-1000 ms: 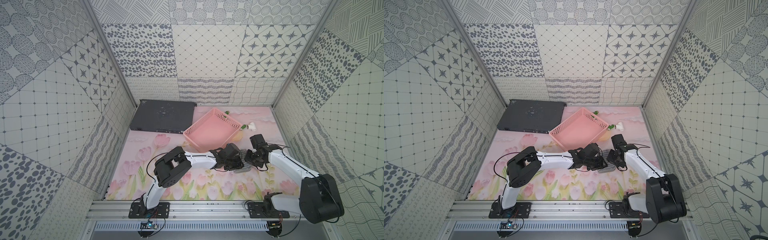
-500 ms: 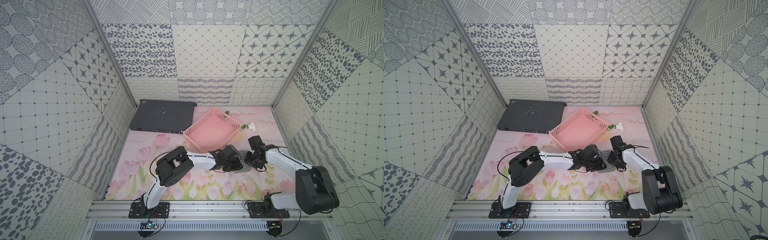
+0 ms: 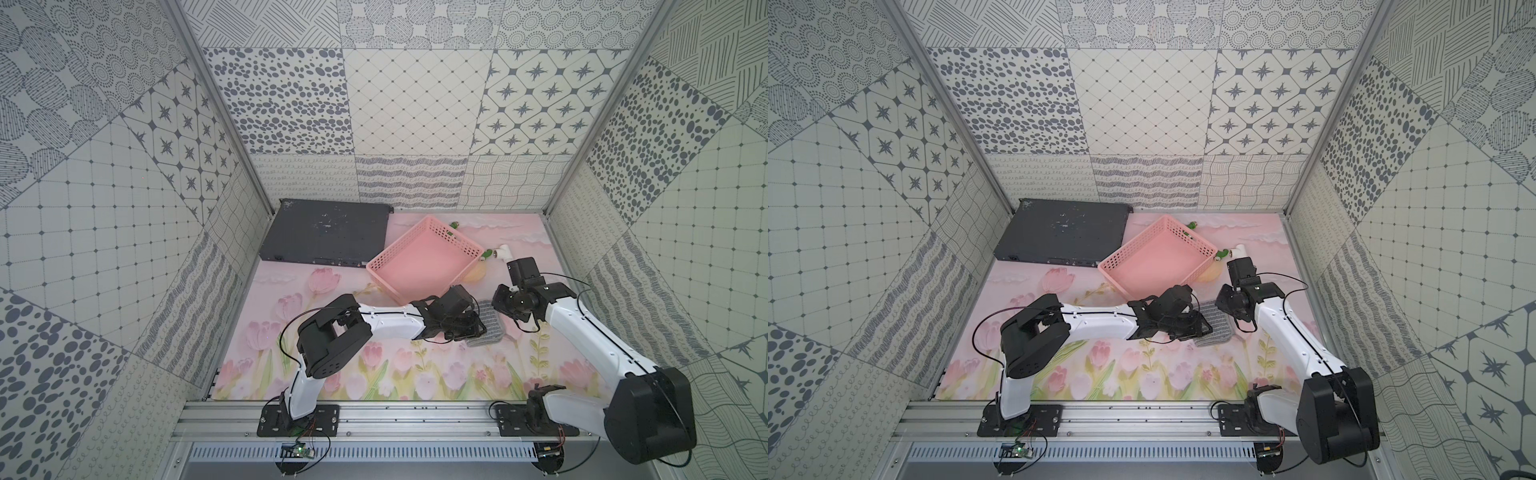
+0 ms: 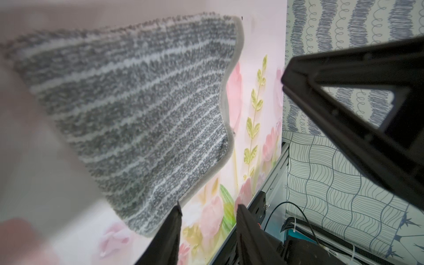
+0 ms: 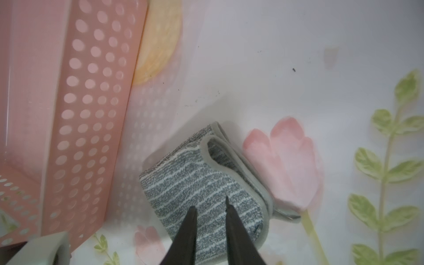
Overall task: Fold the square dishcloth
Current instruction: Smooth out the cleaning item at the center of the board.
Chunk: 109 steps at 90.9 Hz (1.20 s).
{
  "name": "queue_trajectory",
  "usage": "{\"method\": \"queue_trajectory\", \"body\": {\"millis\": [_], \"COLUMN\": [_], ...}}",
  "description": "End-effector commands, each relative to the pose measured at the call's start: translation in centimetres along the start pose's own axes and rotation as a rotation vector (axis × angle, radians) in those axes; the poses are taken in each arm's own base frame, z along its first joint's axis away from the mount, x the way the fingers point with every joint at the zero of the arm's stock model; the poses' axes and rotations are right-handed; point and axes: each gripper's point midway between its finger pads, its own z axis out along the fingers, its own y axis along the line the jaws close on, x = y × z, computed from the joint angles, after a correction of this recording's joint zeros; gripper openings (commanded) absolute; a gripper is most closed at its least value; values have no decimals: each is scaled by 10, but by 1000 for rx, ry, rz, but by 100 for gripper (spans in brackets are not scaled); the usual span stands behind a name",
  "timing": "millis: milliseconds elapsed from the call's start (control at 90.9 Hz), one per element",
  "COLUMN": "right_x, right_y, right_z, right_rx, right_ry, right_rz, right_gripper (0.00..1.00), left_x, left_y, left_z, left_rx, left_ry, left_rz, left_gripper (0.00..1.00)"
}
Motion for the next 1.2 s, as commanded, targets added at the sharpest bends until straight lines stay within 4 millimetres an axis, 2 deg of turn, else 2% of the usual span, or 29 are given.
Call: {"method": "queue_trajectory", "body": {"millis": [0, 99, 231, 451, 715, 924, 1188], "right_x": [-7, -10, -13, -19, -32, -29, -27], "right_y": [20, 30, 32, 28, 22, 15, 11], "right_z": [1, 6, 18, 41, 58, 72, 86], "right_rx": [-53, -68, -51, 11, 74, 94, 106], "right_ry": [7, 13, 20, 25, 21, 49, 66], "right_rz": [-26, -31, -25, -17, -30, -21, -24], "right_gripper": [24, 24, 24, 21, 21, 21, 21], "left_x": [-6, -1, 2, 2, 4, 5, 2], "left_y": [8, 15, 21, 22, 30, 35, 26], "left_z": [-4, -1, 1, 3, 11, 15, 8], "left_rx": [-7, -7, -13, -17, -31, -41, -25], "left_ry": [-9, 3, 7, 10, 26, 32, 19], "left_rz": [-4, -27, -37, -37, -45, -52, -39], "left_gripper": [40, 39, 39, 39, 39, 39, 40]}}
